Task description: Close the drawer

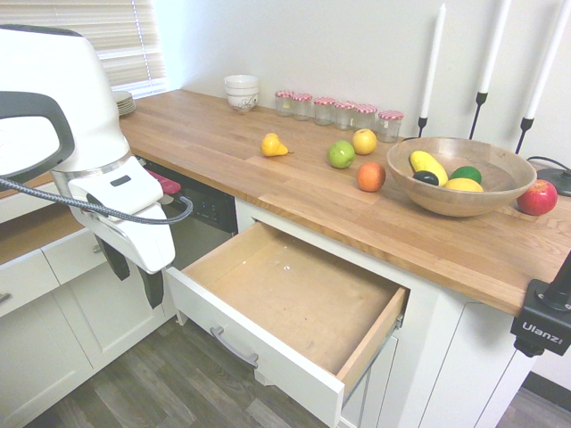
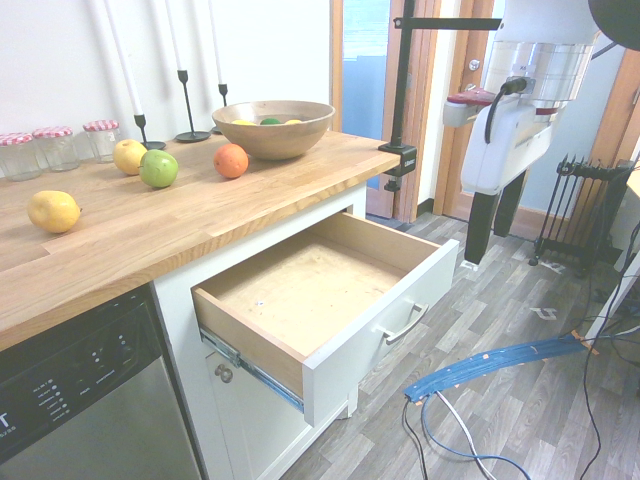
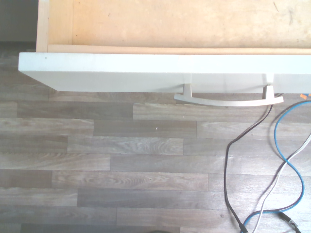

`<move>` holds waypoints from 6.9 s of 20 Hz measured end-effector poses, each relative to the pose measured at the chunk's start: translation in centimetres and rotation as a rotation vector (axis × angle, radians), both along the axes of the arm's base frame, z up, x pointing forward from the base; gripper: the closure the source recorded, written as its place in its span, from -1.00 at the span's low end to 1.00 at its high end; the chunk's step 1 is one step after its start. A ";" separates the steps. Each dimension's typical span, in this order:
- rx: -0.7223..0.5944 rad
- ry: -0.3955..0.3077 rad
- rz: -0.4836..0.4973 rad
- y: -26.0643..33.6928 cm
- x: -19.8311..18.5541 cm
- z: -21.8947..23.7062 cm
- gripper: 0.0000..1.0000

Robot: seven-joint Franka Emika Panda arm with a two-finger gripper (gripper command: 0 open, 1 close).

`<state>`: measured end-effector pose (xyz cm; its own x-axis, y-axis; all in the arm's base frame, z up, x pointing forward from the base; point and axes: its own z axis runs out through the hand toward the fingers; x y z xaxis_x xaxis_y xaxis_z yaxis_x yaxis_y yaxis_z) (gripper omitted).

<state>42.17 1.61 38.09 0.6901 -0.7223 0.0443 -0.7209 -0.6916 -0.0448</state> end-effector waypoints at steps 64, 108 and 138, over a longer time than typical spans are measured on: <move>0.025 -0.052 0.054 -5.5 7.2 -26.7 1.00; 0.011 -0.135 0.055 -6.8 26.9 -24.7 1.00; 0.002 -0.159 0.008 -6.1 32.3 -24.6 1.00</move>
<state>74.44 -4.51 13.50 0.6805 -0.7167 0.1521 -0.6987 -0.6973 -0.1598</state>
